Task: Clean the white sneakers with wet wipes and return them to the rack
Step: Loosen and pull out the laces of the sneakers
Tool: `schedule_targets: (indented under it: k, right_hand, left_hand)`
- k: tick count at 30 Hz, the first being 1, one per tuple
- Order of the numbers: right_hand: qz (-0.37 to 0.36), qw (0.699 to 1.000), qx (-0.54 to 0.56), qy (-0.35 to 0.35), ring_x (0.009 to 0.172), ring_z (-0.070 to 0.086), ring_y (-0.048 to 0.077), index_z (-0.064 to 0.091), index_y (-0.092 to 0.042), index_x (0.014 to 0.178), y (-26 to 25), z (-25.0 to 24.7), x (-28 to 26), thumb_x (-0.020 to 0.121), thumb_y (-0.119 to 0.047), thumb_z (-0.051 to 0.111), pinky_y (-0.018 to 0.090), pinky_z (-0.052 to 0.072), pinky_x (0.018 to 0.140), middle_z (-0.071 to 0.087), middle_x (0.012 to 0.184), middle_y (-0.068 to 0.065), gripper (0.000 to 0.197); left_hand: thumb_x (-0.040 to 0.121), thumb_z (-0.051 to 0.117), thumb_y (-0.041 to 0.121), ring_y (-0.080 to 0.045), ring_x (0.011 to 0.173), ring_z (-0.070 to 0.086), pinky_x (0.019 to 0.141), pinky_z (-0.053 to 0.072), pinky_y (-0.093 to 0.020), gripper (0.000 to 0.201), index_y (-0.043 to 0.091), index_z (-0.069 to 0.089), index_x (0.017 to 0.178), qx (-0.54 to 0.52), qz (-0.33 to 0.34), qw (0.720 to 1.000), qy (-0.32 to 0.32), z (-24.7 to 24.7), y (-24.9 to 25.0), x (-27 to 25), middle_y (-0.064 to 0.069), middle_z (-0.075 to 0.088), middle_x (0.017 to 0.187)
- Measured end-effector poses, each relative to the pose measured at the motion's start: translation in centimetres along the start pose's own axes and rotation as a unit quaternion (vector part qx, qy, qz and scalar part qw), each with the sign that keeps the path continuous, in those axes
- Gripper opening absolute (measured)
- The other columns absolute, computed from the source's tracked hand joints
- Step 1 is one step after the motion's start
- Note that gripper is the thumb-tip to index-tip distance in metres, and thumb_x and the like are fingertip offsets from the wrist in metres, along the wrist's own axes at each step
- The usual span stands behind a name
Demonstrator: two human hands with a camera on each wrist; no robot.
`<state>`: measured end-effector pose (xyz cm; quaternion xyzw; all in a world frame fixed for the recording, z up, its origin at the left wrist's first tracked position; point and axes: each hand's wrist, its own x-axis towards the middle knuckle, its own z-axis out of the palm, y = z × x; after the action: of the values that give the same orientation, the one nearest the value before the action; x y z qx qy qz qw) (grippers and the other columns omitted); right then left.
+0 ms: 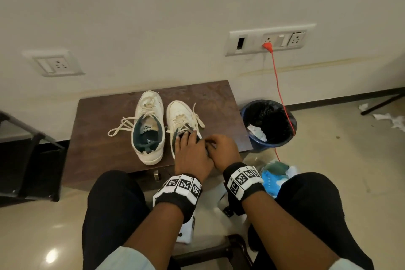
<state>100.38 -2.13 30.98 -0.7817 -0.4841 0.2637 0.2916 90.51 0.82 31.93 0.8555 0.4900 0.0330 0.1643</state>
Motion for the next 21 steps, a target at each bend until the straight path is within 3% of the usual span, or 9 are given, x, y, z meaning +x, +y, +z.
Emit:
schedule_targets:
  k: [3, 7, 12, 15, 19, 21]
  right_hand:
    - [0.032, 0.999, 0.026, 0.030, 0.084, 0.063, 0.020, 0.070, -0.012, 0.094, 1.7, -1.4, 0.4, 0.086, -0.012, 0.055, 0.034, 0.051, 0.079, 0.071, 0.093, 0.006, 0.018]
    - [0.088, 0.993, 0.041, 0.066, 0.082, 0.064, 0.024, 0.071, -0.008, 0.090, 4.8, -3.6, 0.1, 0.084, -0.008, 0.055, 0.030, 0.050, 0.075, 0.071, 0.089, 0.011, 0.016]
    - [0.166, 0.982, 0.041, 0.076, 0.080, 0.063, 0.025, 0.071, -0.007, 0.086, 10.6, -5.0, 0.0, 0.082, -0.007, 0.056, 0.021, 0.033, 0.062, 0.071, 0.087, 0.012, 0.015]
    - [0.210, 0.974, 0.041, 0.069, 0.068, 0.056, 0.024, 0.062, -0.012, 0.069, 14.3, -5.2, 0.2, 0.079, -0.008, 0.056, 0.023, 0.030, 0.059, 0.069, 0.080, 0.015, 0.013]
    - [0.273, 0.958, 0.056, 0.064, 0.079, 0.063, 0.026, 0.070, -0.013, 0.082, 19.6, -5.1, 0.5, 0.080, -0.010, 0.055, 0.030, 0.048, 0.069, 0.071, 0.086, 0.011, 0.015]
    - [0.311, 0.946, 0.064, 0.070, 0.087, 0.065, 0.026, 0.072, -0.013, 0.089, 22.6, -4.8, 0.8, 0.082, -0.014, 0.056, 0.032, 0.051, 0.077, 0.072, 0.091, 0.009, 0.017]
  left_hand:
    - [0.082, 0.043, 0.021, -0.028, 0.133, 0.034, 0.115, 0.021, -0.042, 0.043, 0.019, 0.057, 0.123, 0.007, 0.042, 0.999, -0.010, 0.7, 2.1, 1.4, -0.007, 0.044, 0.143]
    - [0.083, 0.045, 0.012, -0.026, 0.117, 0.045, 0.096, 0.043, -0.037, 0.041, 0.016, 0.057, 0.122, -0.034, 0.086, 0.994, -0.058, 2.1, 5.7, 2.7, -0.005, 0.053, 0.127]
    - [0.088, 0.044, 0.014, -0.026, 0.103, 0.058, 0.085, 0.049, -0.040, 0.039, 0.021, 0.055, 0.124, -0.040, 0.103, 0.984, -0.142, 5.8, 9.8, 4.4, -0.005, 0.059, 0.116]
    - [0.087, 0.045, 0.013, -0.028, 0.097, 0.061, 0.079, 0.048, -0.039, 0.034, 0.019, 0.058, 0.117, -0.035, 0.110, 0.977, -0.179, 9.0, 11.9, 5.4, -0.006, 0.062, 0.112]
    - [0.084, 0.044, 0.010, -0.030, 0.100, 0.060, 0.080, 0.048, -0.039, 0.035, 0.015, 0.060, 0.115, -0.011, 0.122, 0.962, -0.243, 13.5, 14.5, 7.1, -0.010, 0.063, 0.111]
    - [0.084, 0.045, 0.010, -0.031, 0.101, 0.061, 0.081, 0.048, -0.039, 0.032, 0.013, 0.062, 0.111, 0.000, 0.123, 0.954, -0.273, 16.0, 15.6, 8.0, -0.011, 0.064, 0.110]
